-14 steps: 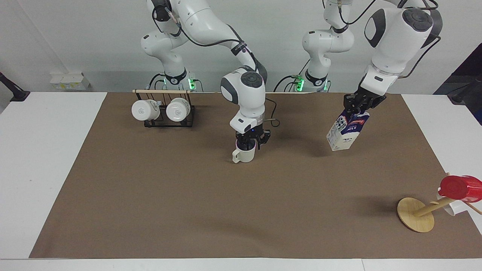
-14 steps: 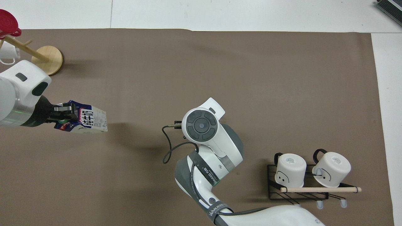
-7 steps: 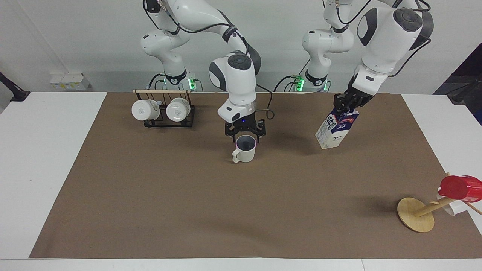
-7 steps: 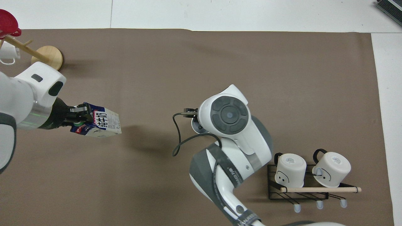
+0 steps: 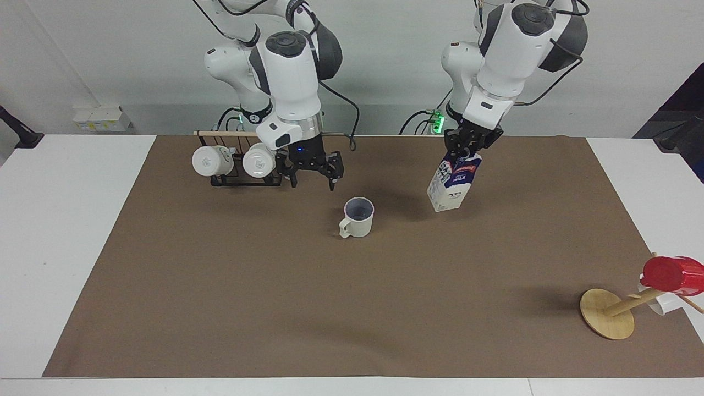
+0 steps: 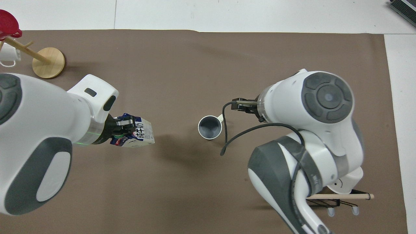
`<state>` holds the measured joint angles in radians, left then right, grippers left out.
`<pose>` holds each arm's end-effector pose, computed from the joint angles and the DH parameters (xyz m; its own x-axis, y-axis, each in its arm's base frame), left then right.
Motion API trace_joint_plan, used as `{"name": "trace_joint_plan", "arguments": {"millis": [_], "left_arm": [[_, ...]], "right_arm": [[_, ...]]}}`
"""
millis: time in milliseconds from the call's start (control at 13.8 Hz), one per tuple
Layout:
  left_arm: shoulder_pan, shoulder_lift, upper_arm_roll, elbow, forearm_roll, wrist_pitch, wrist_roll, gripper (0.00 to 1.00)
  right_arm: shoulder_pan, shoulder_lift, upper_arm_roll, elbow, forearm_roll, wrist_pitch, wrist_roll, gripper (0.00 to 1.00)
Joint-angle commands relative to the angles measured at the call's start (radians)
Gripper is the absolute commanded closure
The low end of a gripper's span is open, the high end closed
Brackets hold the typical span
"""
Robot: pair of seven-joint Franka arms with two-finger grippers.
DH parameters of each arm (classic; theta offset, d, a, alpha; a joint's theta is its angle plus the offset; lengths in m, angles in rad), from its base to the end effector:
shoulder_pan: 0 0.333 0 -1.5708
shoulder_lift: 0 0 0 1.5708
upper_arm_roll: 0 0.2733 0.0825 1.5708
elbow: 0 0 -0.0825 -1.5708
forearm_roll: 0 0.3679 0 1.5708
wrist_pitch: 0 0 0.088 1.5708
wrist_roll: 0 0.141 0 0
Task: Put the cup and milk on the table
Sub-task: 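Set the mug down with the right gripper while the left gripper brings the carton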
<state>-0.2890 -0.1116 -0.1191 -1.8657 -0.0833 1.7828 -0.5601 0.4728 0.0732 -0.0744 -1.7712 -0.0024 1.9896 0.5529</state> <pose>0.4732 -0.2172 0.4893 0.9858 0.1677 -0.0132 0.1682 -0.9831 0.0727 0.5401 0.2279 0.4529 0.9796 -0.1556 0.1274 -0.1477 -0.9866 -0.0695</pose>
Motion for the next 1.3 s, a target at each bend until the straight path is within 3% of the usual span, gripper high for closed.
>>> {"name": "trace_joint_plan", "arguments": {"millis": [0,434,651,940,1229], "left_arm": [[-0.064,0.010,0.015,-0.015,-0.010,0.070,-0.079,0.63],[-0.148,0.064,0.016,-0.062,0.014,0.210,-0.150,0.63],[-0.188,0.105,0.016,-0.061,0.082,0.242,-0.184,0.63],[-0.245,0.150,0.016,-0.066,0.123,0.277,-0.267,0.63],[-0.245,0.150,0.016,-0.098,0.123,0.309,-0.267,0.62]], "right_arm": [[-0.080,-0.079,0.012,-0.019,0.010,-0.087,-0.111,0.00],[-0.226,-0.148,0.010,-0.019,0.015,-0.210,-0.292,0.00],[-0.296,-0.168,0.010,-0.021,0.013,-0.268,-0.353,0.00],[-0.362,-0.182,0.008,-0.010,0.016,-0.275,-0.447,0.00],[-0.385,-0.187,0.007,0.091,0.013,-0.368,-0.472,0.00]]}}
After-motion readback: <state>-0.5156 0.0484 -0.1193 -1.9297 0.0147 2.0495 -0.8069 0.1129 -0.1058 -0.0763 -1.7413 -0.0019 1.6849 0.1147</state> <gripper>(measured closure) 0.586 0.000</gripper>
